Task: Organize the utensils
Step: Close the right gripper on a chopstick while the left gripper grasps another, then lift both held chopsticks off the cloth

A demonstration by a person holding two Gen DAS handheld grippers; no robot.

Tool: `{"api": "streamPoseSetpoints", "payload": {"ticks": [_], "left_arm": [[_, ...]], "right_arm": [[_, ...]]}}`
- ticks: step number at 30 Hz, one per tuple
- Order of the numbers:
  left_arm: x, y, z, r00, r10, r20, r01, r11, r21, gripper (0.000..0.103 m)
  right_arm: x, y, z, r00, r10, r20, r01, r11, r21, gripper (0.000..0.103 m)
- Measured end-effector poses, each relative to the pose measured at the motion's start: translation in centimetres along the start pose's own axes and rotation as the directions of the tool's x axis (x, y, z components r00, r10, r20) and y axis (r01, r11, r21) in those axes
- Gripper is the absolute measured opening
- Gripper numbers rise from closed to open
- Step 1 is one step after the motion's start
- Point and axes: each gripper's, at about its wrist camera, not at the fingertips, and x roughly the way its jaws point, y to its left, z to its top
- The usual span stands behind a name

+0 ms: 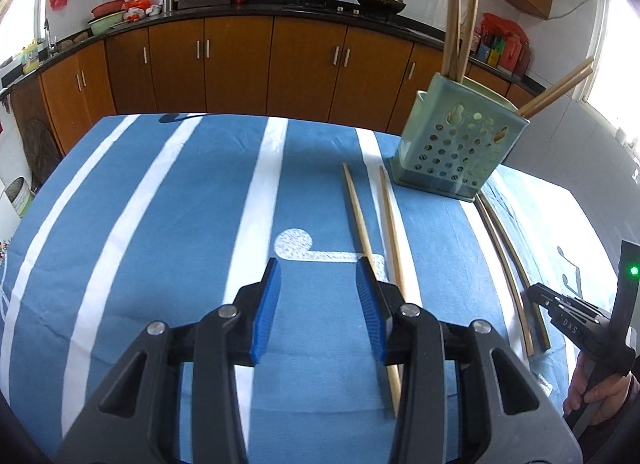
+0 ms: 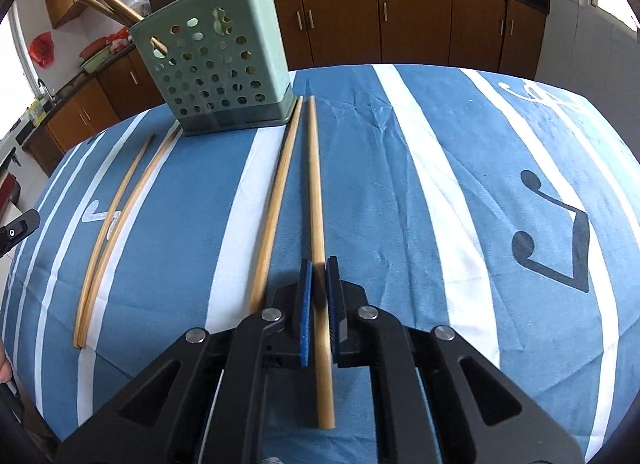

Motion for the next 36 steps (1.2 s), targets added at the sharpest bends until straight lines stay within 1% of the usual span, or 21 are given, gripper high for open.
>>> {"api": "streamPoseSetpoints", "payload": {"ticks": [3, 5, 7, 12, 15, 19, 22, 24, 25, 28, 31, 33, 36], "left_arm": [[0.8, -0.9, -0.2, 1.0, -0.024, -0.019, 0.024, 1.0, 0.004, 0.039], [1.6, -1.5, -0.4, 0.999, -0.038, -0.039, 0.039, 0.999, 0.006, 0.039], [2.2, -2.0, -0.6, 0.998, -0.046, -0.054, 0.046, 0.999, 0.013, 0.038], [4.1, -3.5, -1.5, 0.995, -0.022, -0.092, 0.027, 0.998, 0.054, 0.025], [4.7, -3.9, -1.9, 0.994, -0.021, -0.108, 0.028, 0.998, 0.06, 0.022], [5.2, -4.6, -2.3, 0.994, -0.01, -0.113, 0.019, 0.996, 0.082, 0.021], [5.8, -4.8, -2.5, 0.992, 0.01, -0.125, 0.001, 0.996, 0.091, 0.014], [5.9, -4.9, -2.7, 0.993, 0.036, -0.113, -0.024, 0.994, 0.103, 0.009], [5.8, -4.9, -2.7, 0.993, 0.041, -0.109, -0.03, 0.994, 0.106, 0.009], [5.9, -4.1, -2.4, 0.993, 0.065, -0.102, -0.055, 0.994, 0.098, 0.008], [6.0, -1.9, -1.6, 0.99, 0.103, -0.098, -0.098, 0.994, 0.053, 0.008], [6.0, -0.2, -1.2, 0.987, 0.13, -0.093, -0.129, 0.991, 0.022, 0.008], [5.7, 1.1, -1.1, 0.986, 0.14, -0.086, -0.14, 0.99, 0.007, 0.008]], "right_arm": [[-0.2, -2.3, 0.3, 0.998, -0.061, 0.01, 0.06, 0.995, 0.083, 0.008], [-0.3, -3.4, 0.4, 0.997, -0.082, 0.011, 0.08, 0.99, 0.113, 0.008], [-0.3, -3.7, 0.3, 0.997, -0.08, 0.012, 0.078, 0.991, 0.109, 0.008], [-0.4, -3.4, 0.2, 0.995, -0.097, 0.019, 0.095, 0.993, 0.074, 0.008], [-0.5, -3.4, 0.2, 0.996, -0.091, 0.019, 0.09, 0.994, 0.07, 0.008], [-0.4, -3.4, 0.3, 0.996, -0.087, 0.019, 0.086, 0.994, 0.066, 0.008], [-0.4, -3.3, 0.3, 0.996, -0.09, 0.02, 0.089, 0.994, 0.063, 0.008], [-0.5, -3.3, 0.3, 0.996, -0.092, 0.02, 0.091, 0.994, 0.06, 0.008], [-0.4, -3.2, 0.3, 0.996, -0.092, 0.02, 0.091, 0.994, 0.057, 0.008], [-0.4, -3.1, 0.3, 0.997, -0.073, 0.02, 0.072, 0.996, 0.052, 0.008], [-0.3, -2.8, 0.3, 0.998, -0.052, 0.022, 0.051, 0.998, 0.042, 0.008], [-0.2, -2.6, 0.3, 0.998, -0.051, 0.028, 0.05, 0.998, 0.032, 0.008], [-0.2, -2.5, 0.3, 0.998, -0.055, 0.036, 0.054, 0.998, 0.021, 0.008]]}}
